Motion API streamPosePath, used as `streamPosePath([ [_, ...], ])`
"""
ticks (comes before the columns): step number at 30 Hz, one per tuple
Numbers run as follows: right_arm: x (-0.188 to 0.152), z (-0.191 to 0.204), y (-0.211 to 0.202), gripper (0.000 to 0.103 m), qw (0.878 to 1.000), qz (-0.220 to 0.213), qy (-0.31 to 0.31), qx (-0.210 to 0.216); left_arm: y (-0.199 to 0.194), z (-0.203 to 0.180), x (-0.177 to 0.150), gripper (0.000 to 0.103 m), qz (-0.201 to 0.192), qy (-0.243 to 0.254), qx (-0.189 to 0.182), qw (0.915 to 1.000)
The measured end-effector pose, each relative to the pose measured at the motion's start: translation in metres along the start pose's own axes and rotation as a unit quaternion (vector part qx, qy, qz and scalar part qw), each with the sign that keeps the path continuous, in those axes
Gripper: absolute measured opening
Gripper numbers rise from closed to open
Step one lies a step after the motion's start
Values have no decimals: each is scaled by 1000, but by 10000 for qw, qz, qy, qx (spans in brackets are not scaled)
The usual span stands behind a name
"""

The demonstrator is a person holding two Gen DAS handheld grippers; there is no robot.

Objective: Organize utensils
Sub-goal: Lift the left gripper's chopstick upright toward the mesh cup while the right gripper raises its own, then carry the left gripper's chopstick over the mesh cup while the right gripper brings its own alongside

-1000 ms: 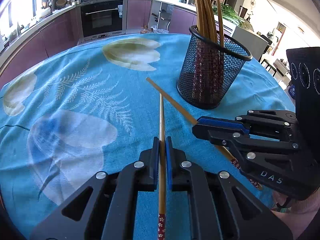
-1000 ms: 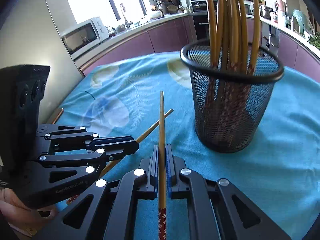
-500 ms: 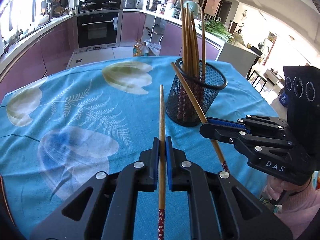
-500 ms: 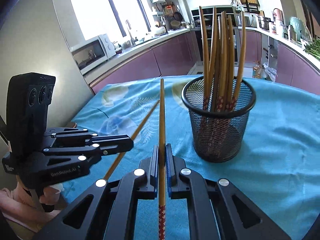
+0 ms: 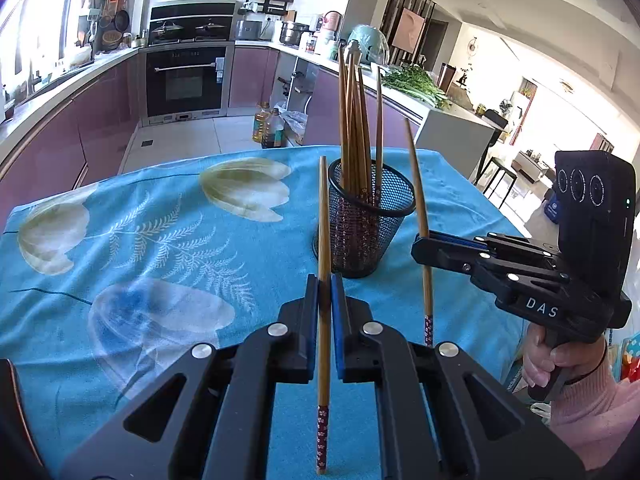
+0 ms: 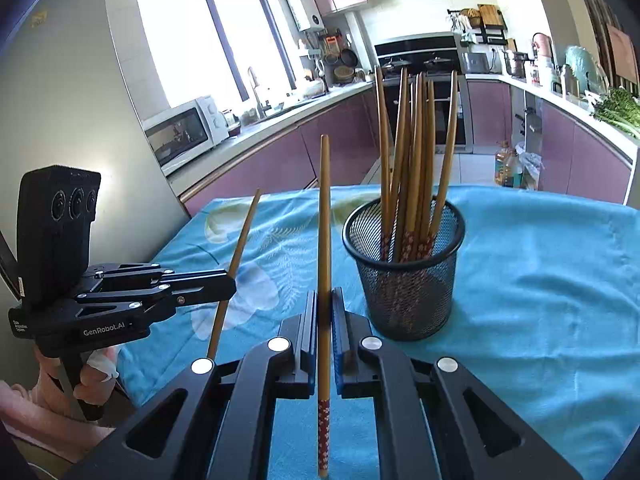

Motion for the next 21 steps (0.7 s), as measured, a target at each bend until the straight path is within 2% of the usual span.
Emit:
streamPosePath([
  [21, 7, -1, -16, 6, 9996, -281, -66, -53, -30, -6, 7, 7, -348, 125, -254, 9990],
])
Point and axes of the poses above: each gripper's, at about its wrist camera, not at the fingertips, and y roughly the way its jaws point, z to its left, x to its top, the point moved 4 cm from there along y, roughly the way its jaws point, and after that the axes turned 12 degrees about z, right-handed, at the moved point
